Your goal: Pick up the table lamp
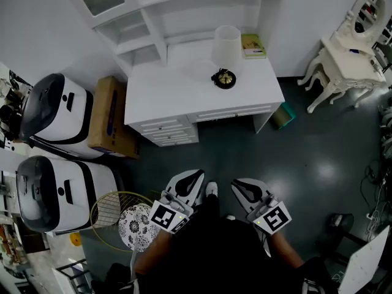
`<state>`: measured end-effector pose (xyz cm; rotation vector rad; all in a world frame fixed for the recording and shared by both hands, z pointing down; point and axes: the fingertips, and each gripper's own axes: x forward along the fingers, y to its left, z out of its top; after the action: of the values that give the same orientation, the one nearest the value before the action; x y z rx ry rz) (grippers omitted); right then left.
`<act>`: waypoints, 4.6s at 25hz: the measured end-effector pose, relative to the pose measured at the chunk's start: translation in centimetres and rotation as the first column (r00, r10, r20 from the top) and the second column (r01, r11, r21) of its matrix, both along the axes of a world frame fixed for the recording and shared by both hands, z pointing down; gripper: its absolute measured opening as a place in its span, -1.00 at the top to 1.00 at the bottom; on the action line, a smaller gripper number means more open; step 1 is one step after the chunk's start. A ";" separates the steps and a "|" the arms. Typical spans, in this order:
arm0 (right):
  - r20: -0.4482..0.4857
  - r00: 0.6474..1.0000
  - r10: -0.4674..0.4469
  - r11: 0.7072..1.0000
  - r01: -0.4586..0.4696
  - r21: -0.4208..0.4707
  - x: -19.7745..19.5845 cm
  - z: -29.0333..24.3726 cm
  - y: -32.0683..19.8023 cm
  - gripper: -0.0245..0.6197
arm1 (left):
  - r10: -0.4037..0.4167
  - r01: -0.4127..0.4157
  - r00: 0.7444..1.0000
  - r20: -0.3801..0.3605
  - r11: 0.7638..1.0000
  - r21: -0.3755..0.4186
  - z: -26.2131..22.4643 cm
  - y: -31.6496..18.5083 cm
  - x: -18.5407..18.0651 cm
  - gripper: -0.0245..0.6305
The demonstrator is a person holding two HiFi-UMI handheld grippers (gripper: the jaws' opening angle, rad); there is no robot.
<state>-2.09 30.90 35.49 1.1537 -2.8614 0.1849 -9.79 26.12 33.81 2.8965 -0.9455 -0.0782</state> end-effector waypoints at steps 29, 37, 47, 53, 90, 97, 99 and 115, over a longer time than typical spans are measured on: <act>0.034 0.994 0.106 0.994 -0.105 -0.042 0.0 0.7 -13.8 0.79 | 0.042 -0.042 0.999 0.002 0.999 0.011 -0.1 -13.9 -1.5 0.87; 0.038 0.994 0.100 0.993 -0.098 -0.061 2.2 1.2 -18.8 0.79 | 0.041 -0.041 0.999 0.009 0.999 -0.001 0.0 -18.3 0.7 0.87; 0.046 0.995 0.093 0.992 -0.088 -0.095 6.7 2.6 -25.9 0.79 | 0.051 -0.051 0.998 0.022 0.998 -0.026 1.1 -24.8 5.4 0.87; 0.062 0.997 0.054 0.994 -0.049 -0.094 8.8 3.1 -31.0 0.79 | 0.025 -0.023 0.999 0.032 0.998 -0.066 1.4 -29.1 8.0 0.87; -0.110 0.983 0.147 0.974 -0.163 -0.154 10.0 19.4 -45.0 0.78 | -0.167 0.177 0.982 0.086 0.976 -0.126 11.7 -36.9 3.3 0.87; -0.131 0.968 0.215 0.957 -0.235 -0.168 11.0 23.7 -47.2 0.78 | -0.175 0.184 0.982 0.072 0.974 -0.131 13.9 -38.0 2.8 0.87; -0.137 0.968 0.211 0.958 -0.233 -0.169 10.9 24.3 -47.5 0.78 | -0.168 0.178 0.983 0.080 0.975 -0.135 14.5 -38.0 2.8 0.87; -0.159 0.963 0.218 0.953 -0.246 -0.179 10.8 27.3 -51.3 0.65 | -0.156 0.172 0.983 0.098 0.969 -0.177 17.0 -39.3 4.2 0.86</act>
<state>8.68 -20.37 62.77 1.3988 -2.5169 0.3734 -5.61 -13.21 50.83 2.6664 -1.1400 0.1142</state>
